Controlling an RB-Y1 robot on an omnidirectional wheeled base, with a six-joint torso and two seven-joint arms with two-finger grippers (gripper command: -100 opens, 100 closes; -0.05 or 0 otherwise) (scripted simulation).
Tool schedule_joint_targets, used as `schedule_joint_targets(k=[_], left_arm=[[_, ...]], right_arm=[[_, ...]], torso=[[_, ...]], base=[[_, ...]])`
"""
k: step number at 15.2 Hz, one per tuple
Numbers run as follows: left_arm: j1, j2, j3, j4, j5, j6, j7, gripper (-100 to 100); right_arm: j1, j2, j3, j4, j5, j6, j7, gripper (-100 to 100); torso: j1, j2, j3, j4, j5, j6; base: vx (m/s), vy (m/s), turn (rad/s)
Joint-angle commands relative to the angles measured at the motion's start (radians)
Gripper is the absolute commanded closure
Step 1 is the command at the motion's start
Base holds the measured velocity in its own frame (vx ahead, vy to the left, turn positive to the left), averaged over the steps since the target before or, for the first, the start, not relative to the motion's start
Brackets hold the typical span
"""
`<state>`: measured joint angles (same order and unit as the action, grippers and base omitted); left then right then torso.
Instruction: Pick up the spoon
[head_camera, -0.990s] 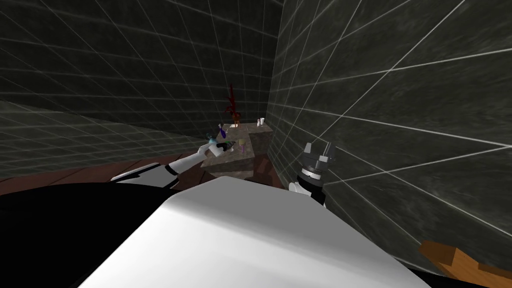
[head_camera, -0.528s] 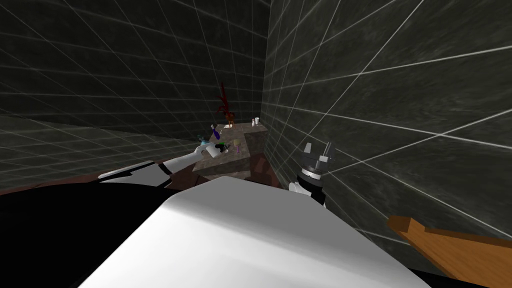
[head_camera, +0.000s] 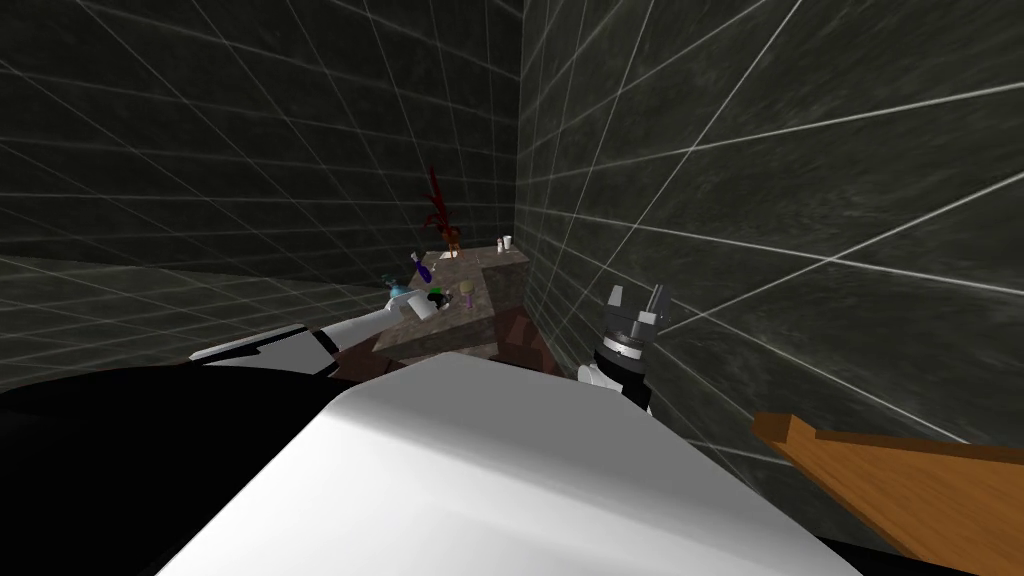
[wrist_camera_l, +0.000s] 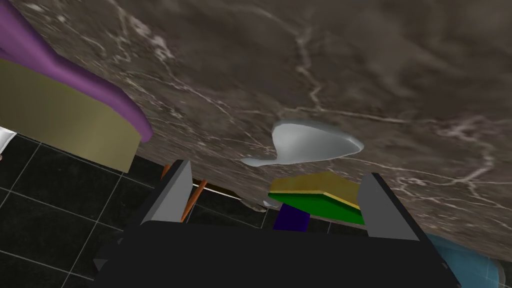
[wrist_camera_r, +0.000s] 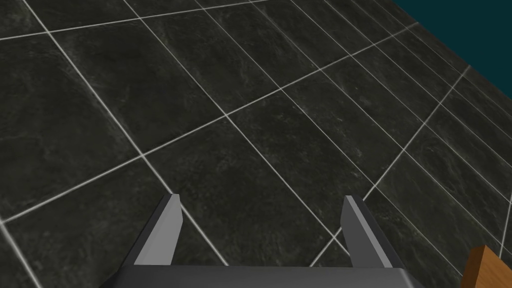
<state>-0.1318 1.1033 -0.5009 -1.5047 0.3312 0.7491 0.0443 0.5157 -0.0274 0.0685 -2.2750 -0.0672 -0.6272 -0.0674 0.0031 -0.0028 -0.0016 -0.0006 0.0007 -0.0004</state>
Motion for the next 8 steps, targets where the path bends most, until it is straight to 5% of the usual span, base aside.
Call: schedule_joint_targets(k=[1,2,6,8], left_arm=[[0.000,0.000,0.000,0.000,0.000,0.000,0.000,-100],[0.001,-0.002,0.001,0.003,-0.002,-0.004,-0.001,100],[0.003,-0.001,0.001,0.005,-0.002,-0.002,-0.001,100],[-0.008,0.029,-0.007,-0.040,0.016,0.023,0.008,100]], right_arm=[[0.000,0.000,0.000,0.000,0.000,0.000,0.000,0],[0.000,0.000,0.000,0.000,0.000,0.000,0.000,0],[0.000,0.000,0.000,0.000,0.000,0.000,0.000,0],[0.000,0.000,0.000,0.000,0.000,0.000,0.000,0]], torso=[[0.000,0.000,0.000,0.000,0.000,0.000],[0.000,0.001,0.000,0.000,0.000,0.000],[-0.003,0.001,0.001,0.001,0.000,0.003],[-0.004,0.001,0.001,0.001,0.000,0.003]], base=[[0.028,0.032,-0.021],[0.010,0.012,-0.002],[0.001,0.003,0.011],[-0.034,-0.037,0.041]])
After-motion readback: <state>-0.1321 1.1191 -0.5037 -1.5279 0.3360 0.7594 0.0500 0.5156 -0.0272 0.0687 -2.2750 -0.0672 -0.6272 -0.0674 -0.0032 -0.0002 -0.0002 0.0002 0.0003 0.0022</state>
